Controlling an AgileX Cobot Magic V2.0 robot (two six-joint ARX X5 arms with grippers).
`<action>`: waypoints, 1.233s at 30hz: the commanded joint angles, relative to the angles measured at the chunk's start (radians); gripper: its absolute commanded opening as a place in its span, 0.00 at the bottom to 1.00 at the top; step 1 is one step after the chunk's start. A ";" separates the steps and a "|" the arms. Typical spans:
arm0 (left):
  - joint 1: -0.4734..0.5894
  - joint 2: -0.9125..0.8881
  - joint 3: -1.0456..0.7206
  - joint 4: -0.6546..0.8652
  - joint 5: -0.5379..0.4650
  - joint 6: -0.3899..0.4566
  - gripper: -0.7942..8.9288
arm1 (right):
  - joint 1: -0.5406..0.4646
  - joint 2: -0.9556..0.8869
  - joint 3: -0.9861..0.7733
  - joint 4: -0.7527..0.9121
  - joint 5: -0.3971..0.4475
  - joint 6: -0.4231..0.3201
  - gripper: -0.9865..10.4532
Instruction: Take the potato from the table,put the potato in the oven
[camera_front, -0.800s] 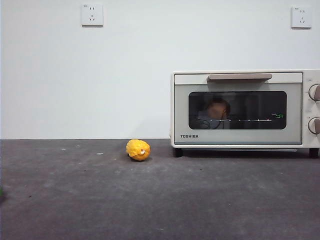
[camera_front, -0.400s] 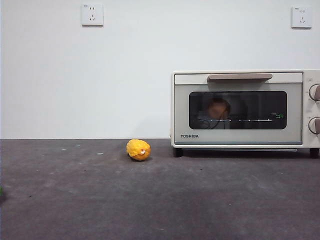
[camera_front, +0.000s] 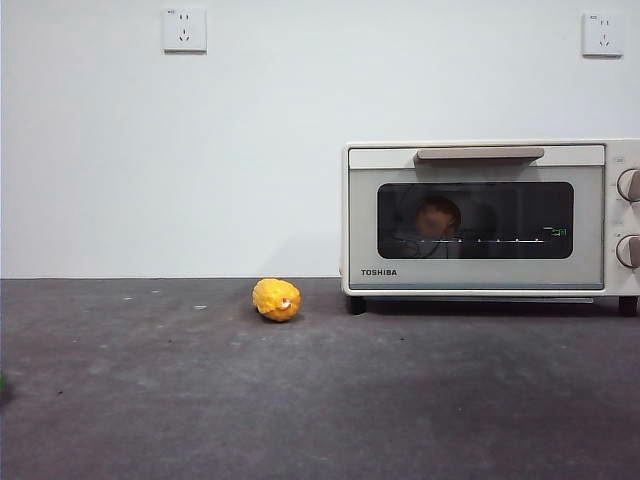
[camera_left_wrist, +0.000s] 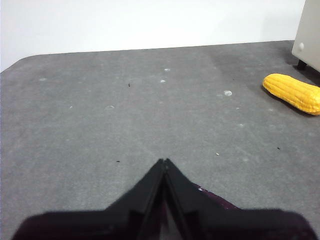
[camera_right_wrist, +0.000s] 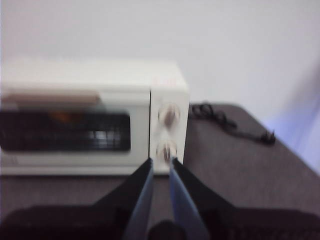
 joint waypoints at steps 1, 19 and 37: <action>0.002 0.000 -0.010 0.007 0.000 -0.008 0.08 | -0.015 -0.048 -0.095 0.024 -0.020 0.000 0.14; 0.002 0.000 -0.010 0.007 0.001 -0.008 0.08 | -0.034 -0.149 -0.293 0.019 -0.029 0.074 0.14; 0.002 0.000 -0.010 0.007 0.000 -0.008 0.08 | -0.034 -0.149 -0.294 0.016 -0.050 0.083 0.14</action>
